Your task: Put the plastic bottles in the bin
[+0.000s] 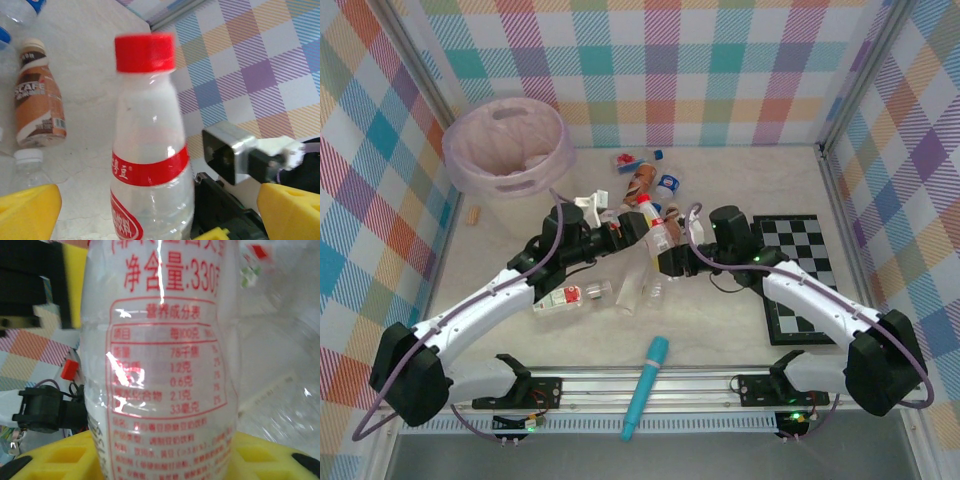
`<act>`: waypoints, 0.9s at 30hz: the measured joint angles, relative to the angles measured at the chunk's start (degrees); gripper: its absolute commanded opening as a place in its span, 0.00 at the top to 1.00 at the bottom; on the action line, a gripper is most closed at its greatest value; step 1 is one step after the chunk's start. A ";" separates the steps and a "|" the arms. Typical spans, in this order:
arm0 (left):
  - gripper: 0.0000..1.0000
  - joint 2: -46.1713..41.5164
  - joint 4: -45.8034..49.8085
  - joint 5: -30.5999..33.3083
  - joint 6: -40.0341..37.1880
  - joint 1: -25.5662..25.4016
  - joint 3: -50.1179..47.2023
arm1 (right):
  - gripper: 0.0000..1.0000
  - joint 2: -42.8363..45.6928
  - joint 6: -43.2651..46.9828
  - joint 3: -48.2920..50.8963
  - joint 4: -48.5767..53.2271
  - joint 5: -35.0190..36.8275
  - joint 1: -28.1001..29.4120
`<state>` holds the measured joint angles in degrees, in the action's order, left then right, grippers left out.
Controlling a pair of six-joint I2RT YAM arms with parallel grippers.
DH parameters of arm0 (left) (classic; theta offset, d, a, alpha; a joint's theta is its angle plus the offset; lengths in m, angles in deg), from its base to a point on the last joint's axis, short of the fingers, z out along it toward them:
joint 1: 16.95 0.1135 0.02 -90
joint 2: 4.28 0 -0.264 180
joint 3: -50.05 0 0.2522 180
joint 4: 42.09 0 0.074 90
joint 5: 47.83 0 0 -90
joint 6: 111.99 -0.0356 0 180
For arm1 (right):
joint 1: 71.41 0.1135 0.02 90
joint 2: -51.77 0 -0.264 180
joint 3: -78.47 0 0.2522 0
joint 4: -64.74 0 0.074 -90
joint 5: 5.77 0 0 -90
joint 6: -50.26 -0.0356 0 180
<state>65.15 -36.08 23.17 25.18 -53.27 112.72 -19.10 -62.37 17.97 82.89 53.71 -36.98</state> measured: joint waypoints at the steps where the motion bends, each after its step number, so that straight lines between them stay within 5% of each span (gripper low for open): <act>1: 0.00 0.59 -0.44 -0.02 0.24 -0.33 0.00 | 0.51 0.13 -0.02 0.26 -1.22 -0.24 0.20; 7: 0.13 5.20 -5.20 -0.37 2.95 -1.29 0.00 | 0.51 0.15 -0.44 0.57 -5.88 -1.53 1.99; 16: 0.47 7.76 -12.52 -1.14 6.78 -1.55 -0.02 | 0.47 0.15 -0.42 0.83 -6.10 -1.62 2.34; 21: 0.49 7.78 -12.50 -1.09 6.88 -1.55 -0.02 | 0.19 0.17 -0.07 0.98 -5.92 -1.25 2.34; 27: 0.50 7.78 -11.72 -1.09 5.90 -1.55 0.13 | 0.05 3.52 1.36 1.09 -1.36 1.09 1.84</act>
<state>72.93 -47.79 22.08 31.09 -54.82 112.85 -15.58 -61.02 19.06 81.53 54.80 -35.14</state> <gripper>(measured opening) 0.501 0.935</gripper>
